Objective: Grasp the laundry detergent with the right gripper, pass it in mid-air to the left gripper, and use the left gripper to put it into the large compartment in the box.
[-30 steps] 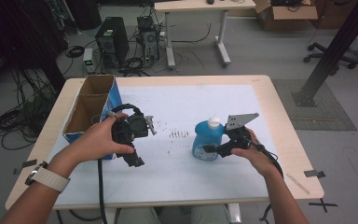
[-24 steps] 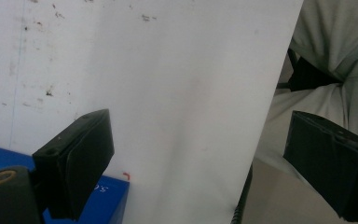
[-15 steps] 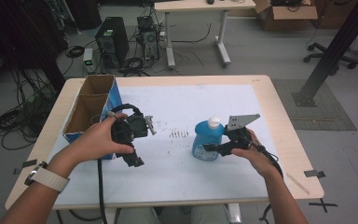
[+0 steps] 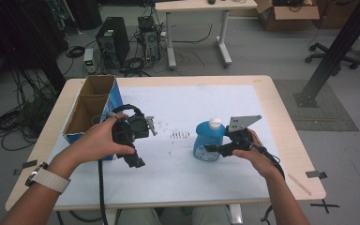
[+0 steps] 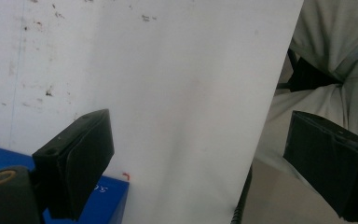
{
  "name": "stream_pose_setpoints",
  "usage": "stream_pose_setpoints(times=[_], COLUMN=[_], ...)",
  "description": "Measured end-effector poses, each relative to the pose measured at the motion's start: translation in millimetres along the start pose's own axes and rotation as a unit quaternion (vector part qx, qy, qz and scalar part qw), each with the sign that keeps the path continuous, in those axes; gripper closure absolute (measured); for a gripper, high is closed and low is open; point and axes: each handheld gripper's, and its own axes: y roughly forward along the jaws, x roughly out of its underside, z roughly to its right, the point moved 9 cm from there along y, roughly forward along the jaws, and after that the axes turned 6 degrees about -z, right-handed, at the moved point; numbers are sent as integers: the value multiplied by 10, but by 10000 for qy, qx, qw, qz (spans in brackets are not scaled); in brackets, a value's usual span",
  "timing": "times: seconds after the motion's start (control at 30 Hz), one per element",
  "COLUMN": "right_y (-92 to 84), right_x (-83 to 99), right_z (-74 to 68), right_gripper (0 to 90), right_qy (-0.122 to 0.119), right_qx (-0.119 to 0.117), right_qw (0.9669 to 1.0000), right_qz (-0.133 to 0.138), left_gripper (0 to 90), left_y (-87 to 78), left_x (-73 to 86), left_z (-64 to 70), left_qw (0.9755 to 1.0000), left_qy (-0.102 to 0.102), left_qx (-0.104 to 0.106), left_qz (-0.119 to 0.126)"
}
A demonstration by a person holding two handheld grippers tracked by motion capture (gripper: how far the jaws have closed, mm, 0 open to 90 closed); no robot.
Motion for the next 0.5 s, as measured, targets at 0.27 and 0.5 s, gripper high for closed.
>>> stream_pose_setpoints(times=[0.27,0.5], right_y=[-38,-104], right_x=[-38,-98], right_z=[-20,-51], right_gripper=[438,439], right_qy=[-3,-5], right_qx=[9,20], right_qw=[10000,10000], right_qz=[-29,36], left_gripper=[86,88], left_y=[-16,-53], left_x=[5,3], left_z=[0,-2], left_qw=[10000,10000], left_qy=[-7,-12], left_qx=[-23,-61], left_qz=[34,66])
